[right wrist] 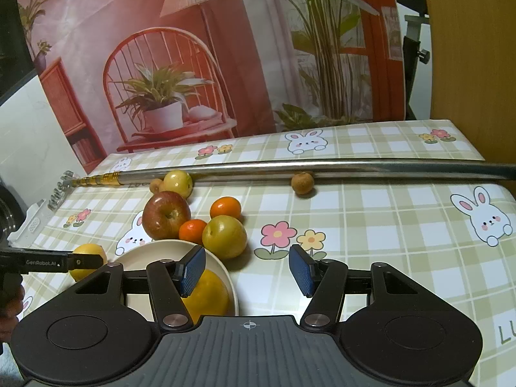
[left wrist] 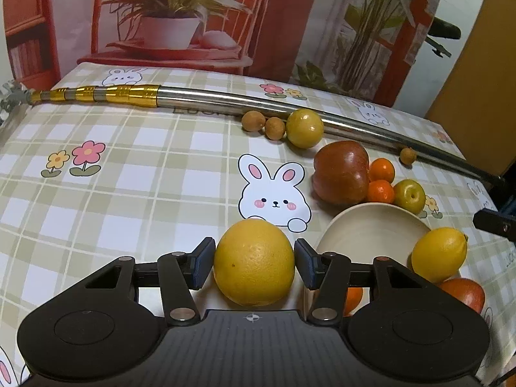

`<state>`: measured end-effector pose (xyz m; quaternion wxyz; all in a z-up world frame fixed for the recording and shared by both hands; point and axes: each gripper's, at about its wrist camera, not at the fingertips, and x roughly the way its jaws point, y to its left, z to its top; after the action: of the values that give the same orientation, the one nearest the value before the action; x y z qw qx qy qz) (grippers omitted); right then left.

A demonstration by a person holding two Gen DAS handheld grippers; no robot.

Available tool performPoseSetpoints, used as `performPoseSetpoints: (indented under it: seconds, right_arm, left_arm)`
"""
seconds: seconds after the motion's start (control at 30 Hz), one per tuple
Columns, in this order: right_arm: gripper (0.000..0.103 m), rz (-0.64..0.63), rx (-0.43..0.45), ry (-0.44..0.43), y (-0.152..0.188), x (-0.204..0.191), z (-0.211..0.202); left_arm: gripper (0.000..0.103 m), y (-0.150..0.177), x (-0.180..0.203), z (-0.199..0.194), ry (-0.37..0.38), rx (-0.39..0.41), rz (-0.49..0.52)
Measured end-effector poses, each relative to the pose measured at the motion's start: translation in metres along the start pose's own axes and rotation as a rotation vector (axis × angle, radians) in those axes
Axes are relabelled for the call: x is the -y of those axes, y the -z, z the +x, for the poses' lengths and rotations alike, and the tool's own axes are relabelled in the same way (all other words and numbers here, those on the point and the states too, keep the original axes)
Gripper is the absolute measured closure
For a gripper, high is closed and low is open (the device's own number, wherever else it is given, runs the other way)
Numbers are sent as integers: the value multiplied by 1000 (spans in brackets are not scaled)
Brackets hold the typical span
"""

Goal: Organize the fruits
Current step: 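Move the left gripper to the large yellow grapefruit and close around it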

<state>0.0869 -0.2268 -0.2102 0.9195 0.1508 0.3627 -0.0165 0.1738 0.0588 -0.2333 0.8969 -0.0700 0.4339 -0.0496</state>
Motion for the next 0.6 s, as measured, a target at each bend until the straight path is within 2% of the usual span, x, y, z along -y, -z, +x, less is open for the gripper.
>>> performPoseSetpoints:
  seconds: [0.23, 0.6]
  right_arm:
    - [49, 6, 3, 6, 1, 1, 2]
    - [49, 11, 2, 9, 0, 2, 2]
  left_arm:
    - [47, 5, 2, -9, -25, 22, 39]
    - [47, 0, 2, -31, 7, 81, 19]
